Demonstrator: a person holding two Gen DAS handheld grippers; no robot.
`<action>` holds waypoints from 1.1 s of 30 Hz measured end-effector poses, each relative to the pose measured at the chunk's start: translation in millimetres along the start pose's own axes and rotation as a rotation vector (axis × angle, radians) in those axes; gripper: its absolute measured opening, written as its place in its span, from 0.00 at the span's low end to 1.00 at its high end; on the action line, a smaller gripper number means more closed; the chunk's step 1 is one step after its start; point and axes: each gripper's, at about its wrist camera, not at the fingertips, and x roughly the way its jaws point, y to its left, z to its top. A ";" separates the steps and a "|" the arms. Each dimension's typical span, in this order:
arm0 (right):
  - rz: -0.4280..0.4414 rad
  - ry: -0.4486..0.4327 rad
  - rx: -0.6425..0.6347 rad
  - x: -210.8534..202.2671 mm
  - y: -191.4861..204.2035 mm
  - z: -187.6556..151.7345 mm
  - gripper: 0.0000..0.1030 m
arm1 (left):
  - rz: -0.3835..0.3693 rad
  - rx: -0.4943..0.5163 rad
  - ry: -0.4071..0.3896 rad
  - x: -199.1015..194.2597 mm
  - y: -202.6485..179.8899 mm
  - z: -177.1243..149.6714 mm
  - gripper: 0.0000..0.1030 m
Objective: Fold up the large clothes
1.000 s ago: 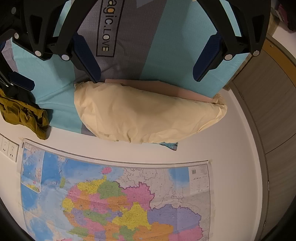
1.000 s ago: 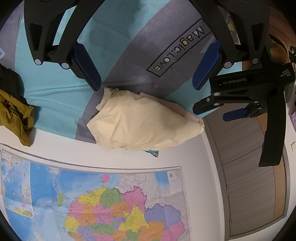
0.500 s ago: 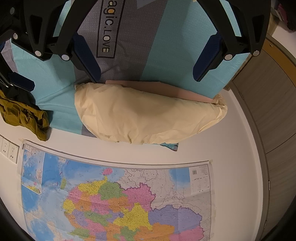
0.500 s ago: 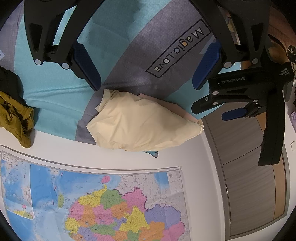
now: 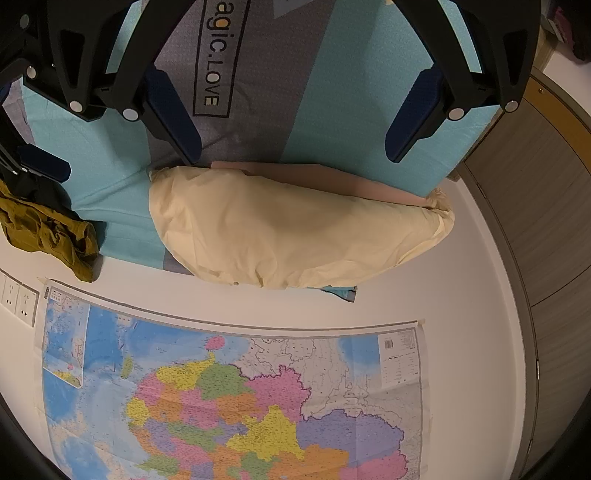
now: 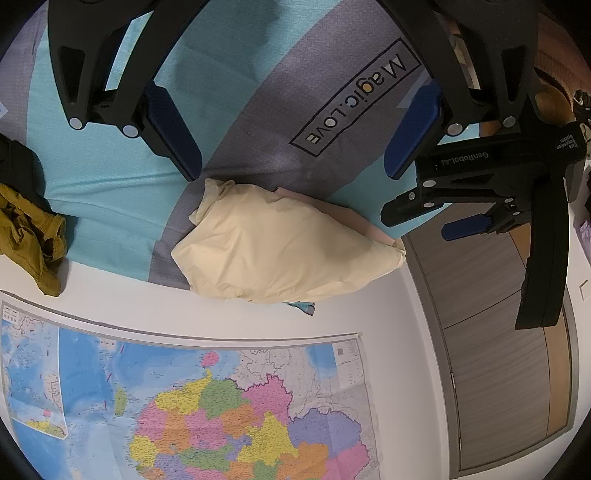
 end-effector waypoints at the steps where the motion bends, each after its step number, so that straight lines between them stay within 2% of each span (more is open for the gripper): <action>1: 0.000 0.000 0.000 -0.1 -0.2 0.2 0.95 | -0.001 0.000 0.000 0.5 0.2 -0.1 0.93; 33: -0.001 -0.001 0.007 -2.3 -1.3 1.7 0.95 | -0.003 0.001 0.002 0.3 -0.8 0.4 0.93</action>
